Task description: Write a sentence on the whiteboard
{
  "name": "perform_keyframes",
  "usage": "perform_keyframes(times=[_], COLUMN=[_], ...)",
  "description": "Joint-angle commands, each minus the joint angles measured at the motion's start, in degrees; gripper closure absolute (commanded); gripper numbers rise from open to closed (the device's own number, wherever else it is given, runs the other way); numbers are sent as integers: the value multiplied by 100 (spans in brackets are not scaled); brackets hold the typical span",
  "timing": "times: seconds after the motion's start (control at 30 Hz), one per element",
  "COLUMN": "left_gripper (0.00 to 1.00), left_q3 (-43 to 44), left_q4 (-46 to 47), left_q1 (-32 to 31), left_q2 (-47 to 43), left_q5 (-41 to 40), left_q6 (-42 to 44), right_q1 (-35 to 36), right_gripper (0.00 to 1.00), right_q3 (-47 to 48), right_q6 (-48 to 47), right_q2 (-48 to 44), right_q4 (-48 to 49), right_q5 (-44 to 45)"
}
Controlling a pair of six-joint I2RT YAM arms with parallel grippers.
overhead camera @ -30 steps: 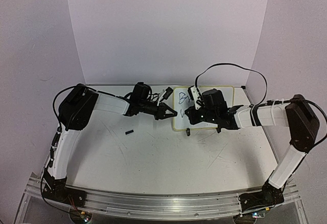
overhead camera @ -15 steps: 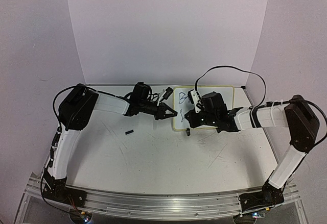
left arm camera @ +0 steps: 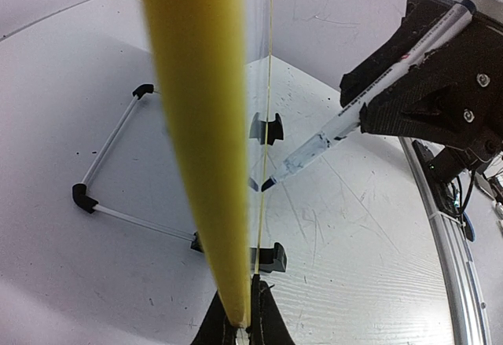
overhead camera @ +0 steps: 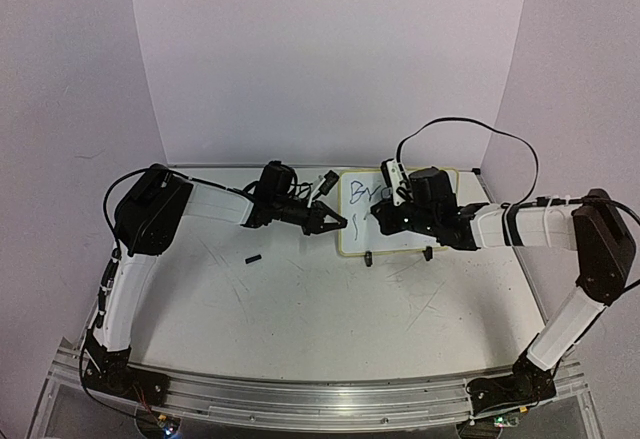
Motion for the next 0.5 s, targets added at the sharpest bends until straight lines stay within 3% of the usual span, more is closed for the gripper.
perform_keyframes(times=[0.0,0.47], left_gripper=[100,100], left_q3=[-50,-65], left_q4=[-805,-821], left_q1=[47,56], left_q2=[95,64], left_q5=[-745,-757], left_q6=[499,521], right_q1=[16,110], right_gripper=[100,100], right_q3=[239,164], right_q6=[-103,-12], right_q2=[77,387], right_q4=[109,111], right_q5=[88,102])
